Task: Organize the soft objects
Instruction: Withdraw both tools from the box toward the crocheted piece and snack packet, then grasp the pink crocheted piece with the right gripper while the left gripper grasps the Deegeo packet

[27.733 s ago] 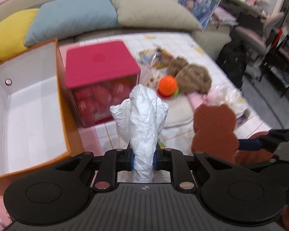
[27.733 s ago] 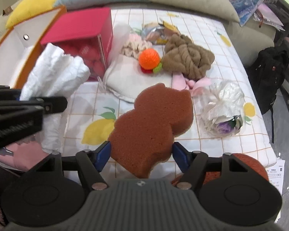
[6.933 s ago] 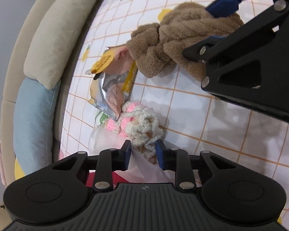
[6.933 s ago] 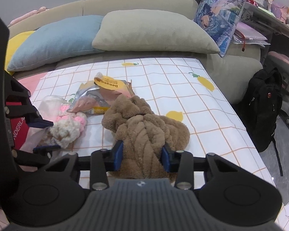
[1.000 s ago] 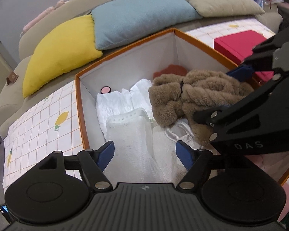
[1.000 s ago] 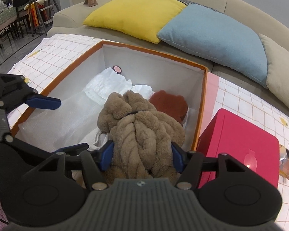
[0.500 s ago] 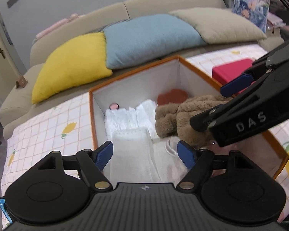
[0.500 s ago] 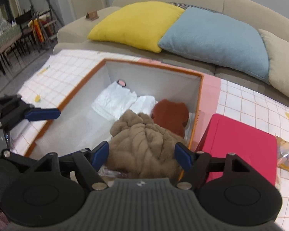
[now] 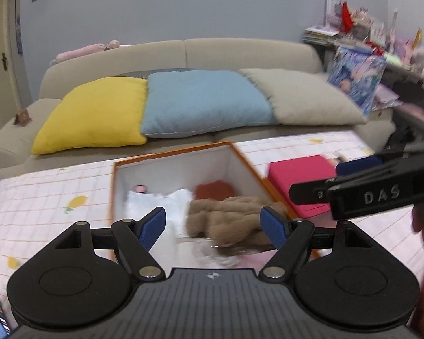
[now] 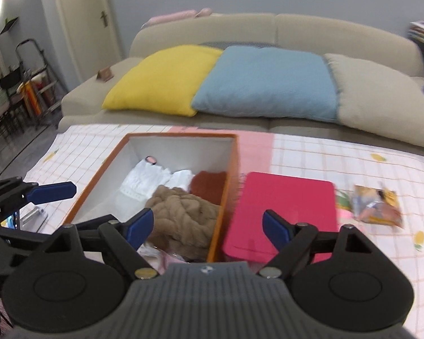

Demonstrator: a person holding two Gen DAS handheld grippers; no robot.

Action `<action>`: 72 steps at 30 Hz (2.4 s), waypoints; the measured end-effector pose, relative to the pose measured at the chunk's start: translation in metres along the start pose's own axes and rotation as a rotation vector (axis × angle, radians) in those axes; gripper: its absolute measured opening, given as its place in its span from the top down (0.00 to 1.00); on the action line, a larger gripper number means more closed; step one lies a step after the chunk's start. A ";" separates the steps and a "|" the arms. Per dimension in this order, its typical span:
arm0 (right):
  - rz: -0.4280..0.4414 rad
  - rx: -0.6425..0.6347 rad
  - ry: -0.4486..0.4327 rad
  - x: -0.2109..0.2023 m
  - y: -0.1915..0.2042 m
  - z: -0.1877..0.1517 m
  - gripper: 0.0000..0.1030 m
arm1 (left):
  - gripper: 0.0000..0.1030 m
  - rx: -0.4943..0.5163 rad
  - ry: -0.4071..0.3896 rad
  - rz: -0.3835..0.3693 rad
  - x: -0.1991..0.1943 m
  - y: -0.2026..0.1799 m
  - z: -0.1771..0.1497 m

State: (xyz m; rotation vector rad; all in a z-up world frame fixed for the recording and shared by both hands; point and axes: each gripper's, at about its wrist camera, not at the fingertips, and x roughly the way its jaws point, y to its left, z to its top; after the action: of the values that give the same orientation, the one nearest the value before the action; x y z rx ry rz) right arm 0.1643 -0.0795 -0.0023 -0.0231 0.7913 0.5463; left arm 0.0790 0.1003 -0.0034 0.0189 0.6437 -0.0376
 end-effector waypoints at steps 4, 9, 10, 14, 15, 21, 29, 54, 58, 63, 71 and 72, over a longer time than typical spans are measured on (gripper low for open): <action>-0.054 0.032 -0.058 -0.026 -0.017 -0.015 0.20 | 0.14 -0.005 -0.005 -0.074 -0.005 -0.023 -0.001; -0.128 0.075 -0.089 -0.053 -0.043 -0.034 0.20 | 0.16 0.009 0.021 -0.147 -0.002 -0.056 -0.001; -0.140 0.086 -0.090 -0.057 -0.049 -0.037 0.20 | 0.16 0.012 0.026 -0.161 -0.001 -0.062 0.000; -0.205 0.126 -0.092 -0.069 -0.074 -0.051 0.20 | 0.17 0.015 0.062 -0.209 0.010 -0.086 0.002; -0.221 0.136 -0.092 -0.071 -0.079 -0.054 0.21 | 0.17 0.023 0.070 -0.220 0.014 -0.092 0.003; -0.317 0.183 -0.091 -0.075 -0.120 -0.069 0.25 | 0.22 0.146 0.078 -0.257 0.032 -0.132 0.014; -0.377 0.203 -0.099 -0.043 -0.171 -0.075 0.36 | 0.24 0.385 0.088 -0.303 0.066 -0.176 0.043; -0.016 0.419 0.031 0.113 -0.243 -0.063 0.38 | 0.35 0.767 0.336 -0.222 0.183 -0.214 0.083; -0.017 0.365 0.043 0.122 -0.234 -0.064 0.56 | 0.35 0.759 0.344 -0.212 0.187 -0.212 0.083; -0.018 0.359 0.082 0.116 -0.237 -0.059 0.70 | 0.35 0.750 0.349 -0.226 0.188 -0.211 0.082; -0.106 0.346 0.149 0.063 -0.251 -0.064 0.76 | 0.35 0.751 0.319 -0.287 0.187 -0.227 0.090; -0.134 0.362 0.132 0.056 -0.257 -0.065 0.76 | 0.33 0.757 0.314 -0.292 0.189 -0.230 0.090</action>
State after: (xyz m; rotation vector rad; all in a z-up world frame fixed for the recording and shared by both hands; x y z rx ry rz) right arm 0.2746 -0.2895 -0.1328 0.2221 1.0003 0.2712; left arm 0.2748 -0.1378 -0.0460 0.6722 0.9110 -0.5680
